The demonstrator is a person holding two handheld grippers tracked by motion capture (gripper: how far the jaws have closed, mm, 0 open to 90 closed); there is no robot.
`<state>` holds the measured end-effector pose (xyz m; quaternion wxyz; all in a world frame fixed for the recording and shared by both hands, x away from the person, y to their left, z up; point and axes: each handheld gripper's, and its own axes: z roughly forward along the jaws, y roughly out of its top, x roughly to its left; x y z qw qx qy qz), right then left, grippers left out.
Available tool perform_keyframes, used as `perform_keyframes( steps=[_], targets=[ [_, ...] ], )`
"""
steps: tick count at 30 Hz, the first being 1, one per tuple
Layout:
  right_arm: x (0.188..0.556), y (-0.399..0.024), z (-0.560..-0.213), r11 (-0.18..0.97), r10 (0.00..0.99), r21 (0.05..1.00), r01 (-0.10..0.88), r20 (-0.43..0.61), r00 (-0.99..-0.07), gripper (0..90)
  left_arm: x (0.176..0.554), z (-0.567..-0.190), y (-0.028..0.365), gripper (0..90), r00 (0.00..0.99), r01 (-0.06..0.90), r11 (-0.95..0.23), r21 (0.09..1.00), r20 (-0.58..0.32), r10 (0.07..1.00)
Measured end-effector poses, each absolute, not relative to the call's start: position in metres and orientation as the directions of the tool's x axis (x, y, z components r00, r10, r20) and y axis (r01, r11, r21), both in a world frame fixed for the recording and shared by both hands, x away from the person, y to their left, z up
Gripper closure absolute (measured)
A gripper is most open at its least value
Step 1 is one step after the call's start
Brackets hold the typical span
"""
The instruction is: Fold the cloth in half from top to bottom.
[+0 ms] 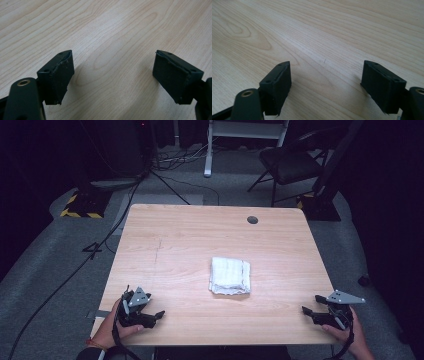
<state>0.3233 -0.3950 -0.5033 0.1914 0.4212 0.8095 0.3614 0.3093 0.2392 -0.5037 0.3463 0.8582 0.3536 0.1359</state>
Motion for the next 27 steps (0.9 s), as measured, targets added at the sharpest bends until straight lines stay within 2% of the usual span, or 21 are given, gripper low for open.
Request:
perform_keyframes(
  steps=[27],
  targets=[
    [0.3248, -0.3952, -0.5033, 0.372, 0.831, 0.746, 0.552, -0.003, -0.556, 24.2, 0.3095, -0.5040, 0.2384, 16.3, 0.704, 0.521, -0.502, 0.690, -0.014, 0.711]
  ],
)
